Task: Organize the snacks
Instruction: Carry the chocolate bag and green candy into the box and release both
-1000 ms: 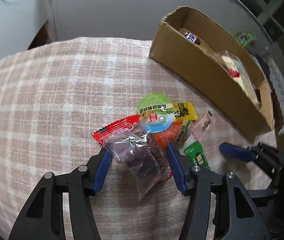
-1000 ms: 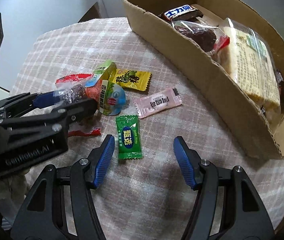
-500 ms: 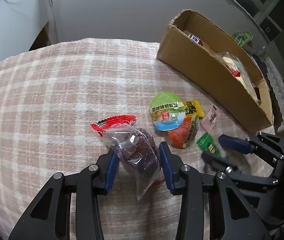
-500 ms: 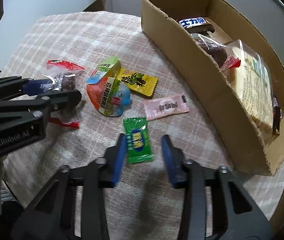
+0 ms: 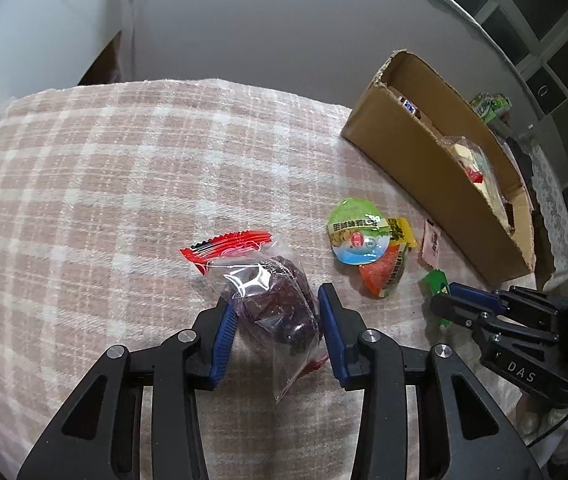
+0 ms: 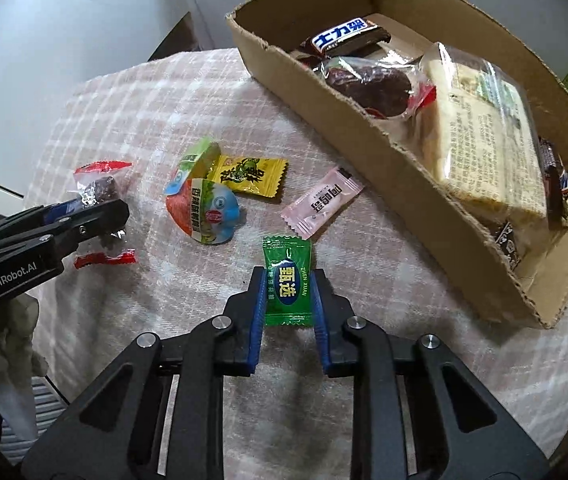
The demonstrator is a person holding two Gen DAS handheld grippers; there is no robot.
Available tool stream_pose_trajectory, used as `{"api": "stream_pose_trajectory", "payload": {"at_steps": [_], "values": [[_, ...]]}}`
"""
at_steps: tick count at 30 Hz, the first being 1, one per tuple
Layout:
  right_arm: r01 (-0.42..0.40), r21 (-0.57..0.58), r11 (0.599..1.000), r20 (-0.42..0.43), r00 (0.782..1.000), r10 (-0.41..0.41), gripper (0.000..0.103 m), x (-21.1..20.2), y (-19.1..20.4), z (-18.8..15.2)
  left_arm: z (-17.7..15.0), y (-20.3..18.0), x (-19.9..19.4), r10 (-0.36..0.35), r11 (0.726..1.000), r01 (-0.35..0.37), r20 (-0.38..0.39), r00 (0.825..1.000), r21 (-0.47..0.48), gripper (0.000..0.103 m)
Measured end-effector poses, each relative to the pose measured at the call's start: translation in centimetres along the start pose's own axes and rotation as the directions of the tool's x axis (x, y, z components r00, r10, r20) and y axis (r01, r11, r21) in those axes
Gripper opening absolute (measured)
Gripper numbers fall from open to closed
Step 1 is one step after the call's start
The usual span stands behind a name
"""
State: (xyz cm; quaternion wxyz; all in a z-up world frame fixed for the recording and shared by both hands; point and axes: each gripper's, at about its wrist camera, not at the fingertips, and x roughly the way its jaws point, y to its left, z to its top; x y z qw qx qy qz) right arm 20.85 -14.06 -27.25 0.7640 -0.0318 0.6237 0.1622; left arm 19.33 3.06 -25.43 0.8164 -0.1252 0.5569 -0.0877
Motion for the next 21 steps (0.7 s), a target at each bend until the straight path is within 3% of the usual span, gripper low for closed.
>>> {"api": "stream_pose_trajectory", "payload": {"at_steps": [8, 21], "values": [[-0.015, -0.018, 1.000, 0.045, 0.999, 0.016, 0.022, -4.6, -0.3, -0.7, 0.6, -0.9, -1.9, -0.020, 0.999, 0.019, 0.031, 0.999, 0.030, 0.038], [0.024, 0.029, 0.999, 0.171, 0.985, -0.028, 0.022, -11.2, -3.3, 2.3, 5.0, -6.0, -4.3, -0.088, 0.989, 0.072, 0.120, 0.989, 0.131, 0.038]]}}
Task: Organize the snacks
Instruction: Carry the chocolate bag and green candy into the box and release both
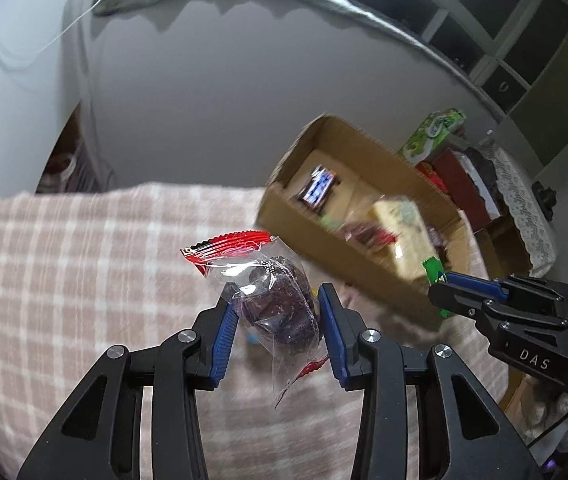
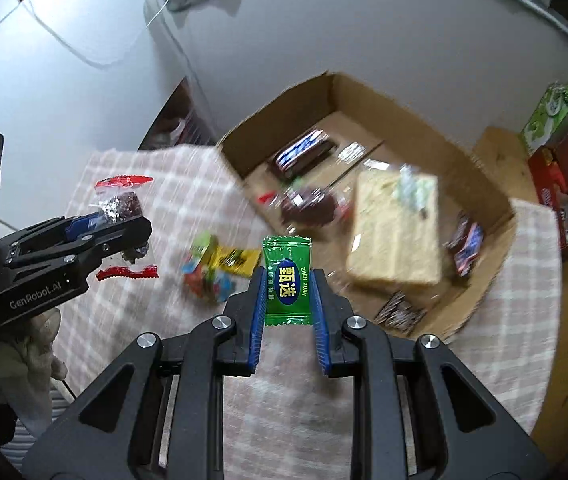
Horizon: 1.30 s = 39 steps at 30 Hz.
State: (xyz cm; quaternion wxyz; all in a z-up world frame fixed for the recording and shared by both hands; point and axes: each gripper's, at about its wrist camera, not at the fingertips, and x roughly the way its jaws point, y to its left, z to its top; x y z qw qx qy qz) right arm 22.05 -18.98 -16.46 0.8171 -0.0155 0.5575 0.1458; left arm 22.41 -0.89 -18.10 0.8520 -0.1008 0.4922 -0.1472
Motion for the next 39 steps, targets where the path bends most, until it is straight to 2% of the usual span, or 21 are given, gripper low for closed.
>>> {"api": "stream_pose_trajectory", "payload": {"at_steps": [9, 17, 22, 39], "values": [[0.072, 0.035, 0.997, 0.045, 0.996, -0.074, 0.022, -1.4, -3.7, 2.9, 3.9, -3.5, 1.3, -0.045, 0.996, 0.041, 0.042, 0.998, 0.078, 0.038], [0.118, 0.067, 0.991, 0.048, 0.991, -0.121, 0.022, -0.8, -6.3, 4.1, 6.3, -5.8, 3.7, -0.065, 0.991, 0.061, 0.025, 0.998, 0.122, 0.038], [0.125, 0.087, 0.988, 0.038, 0.991, -0.128, 0.022, -0.3, -7.6, 4.4, 7.0, -7.0, 4.7, -0.065, 0.986, 0.064, 0.004, 0.998, 0.151, 0.038], [0.117, 0.118, 0.986, 0.013, 0.993, -0.119, 0.023, 1.0, -9.2, 4.3, 8.1, -7.3, 6.5, -0.072, 0.987, 0.079, -0.055, 0.996, 0.140, 0.039]]}}
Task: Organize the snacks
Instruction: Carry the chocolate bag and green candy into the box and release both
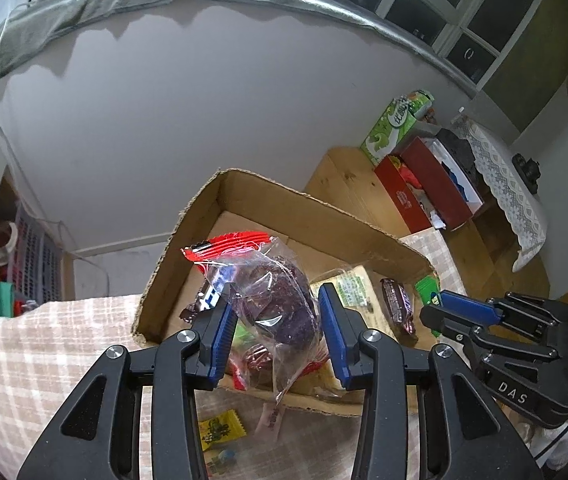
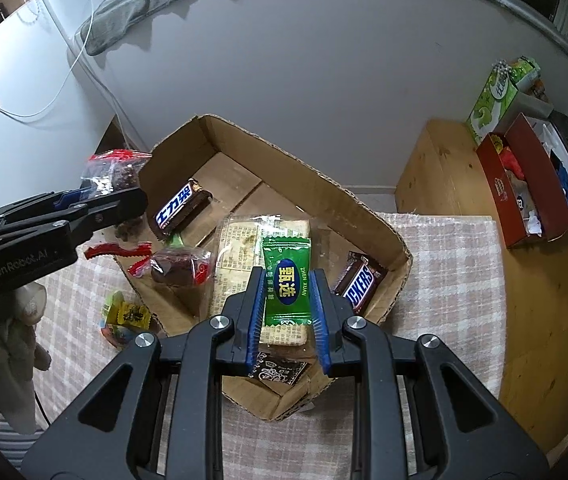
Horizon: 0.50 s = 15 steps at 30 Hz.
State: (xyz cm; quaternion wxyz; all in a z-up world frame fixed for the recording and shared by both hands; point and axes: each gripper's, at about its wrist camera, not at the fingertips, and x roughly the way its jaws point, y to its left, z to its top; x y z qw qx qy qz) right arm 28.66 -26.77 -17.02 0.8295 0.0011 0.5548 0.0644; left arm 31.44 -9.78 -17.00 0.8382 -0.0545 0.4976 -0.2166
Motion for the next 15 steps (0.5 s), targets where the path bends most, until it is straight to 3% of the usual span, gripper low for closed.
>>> {"api": "stream_pose_trajectory", "payload": {"at_steps": [2, 3, 6, 7, 15], "values": [[0.004, -0.008, 1.000, 0.000, 1.000, -0.004, 0.025, 0.0, 0.2, -0.1, 0.1, -0.3, 0.1, -0.002, 1.000, 0.002, -0.007, 1.000, 0.003, 0.047], [0.009, -0.010, 1.000, 0.001, 1.000, -0.009, 0.032, -0.1, 0.2, -0.1, 0.1, -0.3, 0.0, 0.004, 1.000, -0.004, -0.008, 1.000, 0.001, 0.057], [0.021, -0.019, 1.000, 0.017, 1.000, -0.021, 0.067, -0.5, 0.4, -0.1, 0.2, -0.4, -0.1, 0.002, 1.000, -0.002, -0.005, 1.000, -0.005, 0.058], [0.023, -0.022, 0.999, 0.021, 1.000, -0.022, 0.071, -0.7, 0.5, -0.2, 0.2, -0.4, -0.1, 0.004, 1.000, -0.004, -0.005, 1.000, -0.006, 0.058], [0.034, -0.035, 0.999, 0.020, 0.999, -0.033, 0.071, -1.2, 1.1, -0.4, -0.1, -0.4, -0.9, 0.015, 1.000, -0.015, 0.011, 1.000, 0.007, 0.058]]}}
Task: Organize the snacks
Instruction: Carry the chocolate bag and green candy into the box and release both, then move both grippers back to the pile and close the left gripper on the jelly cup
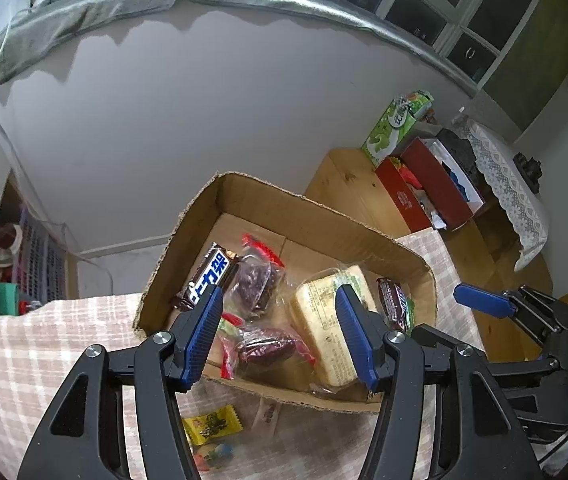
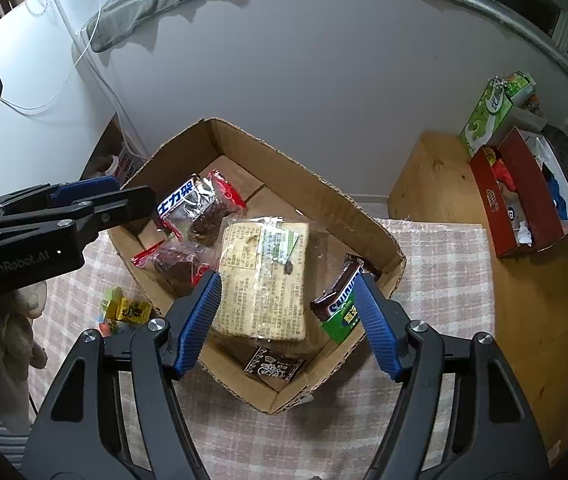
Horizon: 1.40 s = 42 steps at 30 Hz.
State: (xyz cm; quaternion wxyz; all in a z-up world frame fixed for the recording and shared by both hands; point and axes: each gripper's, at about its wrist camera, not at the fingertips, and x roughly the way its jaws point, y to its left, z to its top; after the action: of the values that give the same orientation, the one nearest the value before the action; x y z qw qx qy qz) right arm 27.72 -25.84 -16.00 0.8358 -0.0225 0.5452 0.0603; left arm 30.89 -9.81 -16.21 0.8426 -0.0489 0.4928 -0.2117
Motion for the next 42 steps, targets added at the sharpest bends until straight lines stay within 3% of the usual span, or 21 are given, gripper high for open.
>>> {"api": "stream_pose_trajectory", "payload": {"at_steps": [13, 20, 31, 42], "values": [[-0.038, 0.008, 0.999, 0.026, 0.999, 0.038, 0.071, -1.8, 2.2, -0.9, -1.1, 0.8, -3.1, 0.033, 0.999, -0.035, 0.046, 0.998, 0.033, 0.058], [-0.088, 0.012, 0.996, 0.040, 0.995, 0.088, 0.071, -3.0, 4.1, -2.2, -2.9, 3.7, -5.2, 0.033, 0.999, -0.032, 0.059, 0.998, -0.014, 0.058], [-0.208, -0.019, 0.978, -0.059, 0.977, 0.206, 0.071, -0.3, 9.0, -7.0, -8.4, 11.0, -5.5, 0.066, 0.984, -0.071, -0.033, 0.997, -0.166, 0.058], [-0.245, -0.049, 0.968, -0.114, 0.964, 0.238, 0.071, 3.4, 12.2, -8.8, -10.1, 9.4, -0.8, -0.022, 0.988, 0.001, -0.128, 0.992, -0.156, 0.058]]}}
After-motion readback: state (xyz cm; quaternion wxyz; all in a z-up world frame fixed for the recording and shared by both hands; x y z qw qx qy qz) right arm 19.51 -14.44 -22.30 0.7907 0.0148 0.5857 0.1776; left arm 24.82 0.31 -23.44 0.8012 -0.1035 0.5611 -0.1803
